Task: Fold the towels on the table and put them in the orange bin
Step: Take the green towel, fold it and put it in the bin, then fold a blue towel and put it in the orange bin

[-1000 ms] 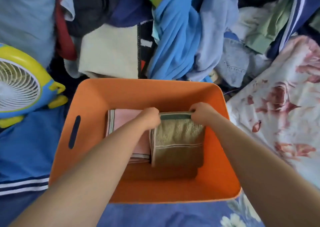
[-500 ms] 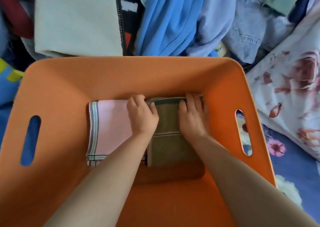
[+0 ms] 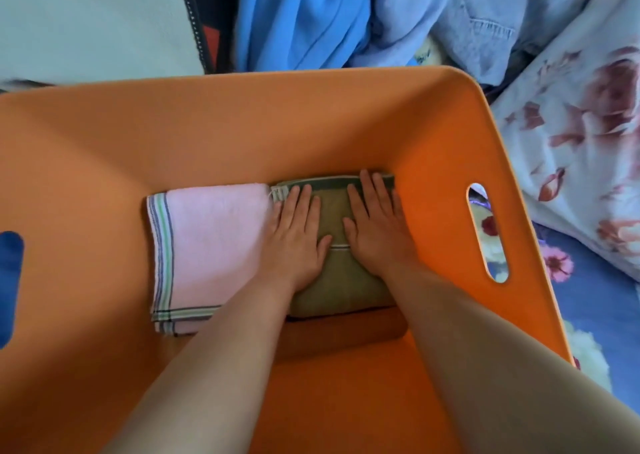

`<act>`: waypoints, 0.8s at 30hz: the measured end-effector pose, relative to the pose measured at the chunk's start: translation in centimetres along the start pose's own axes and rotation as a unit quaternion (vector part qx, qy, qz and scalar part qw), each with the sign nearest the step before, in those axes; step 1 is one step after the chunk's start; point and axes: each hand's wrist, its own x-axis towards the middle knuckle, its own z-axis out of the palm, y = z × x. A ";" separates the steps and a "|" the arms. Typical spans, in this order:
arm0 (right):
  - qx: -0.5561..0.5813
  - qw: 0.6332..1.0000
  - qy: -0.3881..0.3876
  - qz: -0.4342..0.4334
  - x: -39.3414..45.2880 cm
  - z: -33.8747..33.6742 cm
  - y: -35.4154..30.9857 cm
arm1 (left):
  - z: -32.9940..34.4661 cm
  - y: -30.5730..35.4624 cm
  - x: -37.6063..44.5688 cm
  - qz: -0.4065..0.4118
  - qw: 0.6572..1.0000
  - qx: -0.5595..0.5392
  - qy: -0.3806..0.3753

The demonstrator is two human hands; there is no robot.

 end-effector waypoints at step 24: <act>0.029 0.988 0.137 -0.065 -22.0 -25.5 -3.4 | -27.7 11.3 -16.9 -0.060 0.993 0.066 0.078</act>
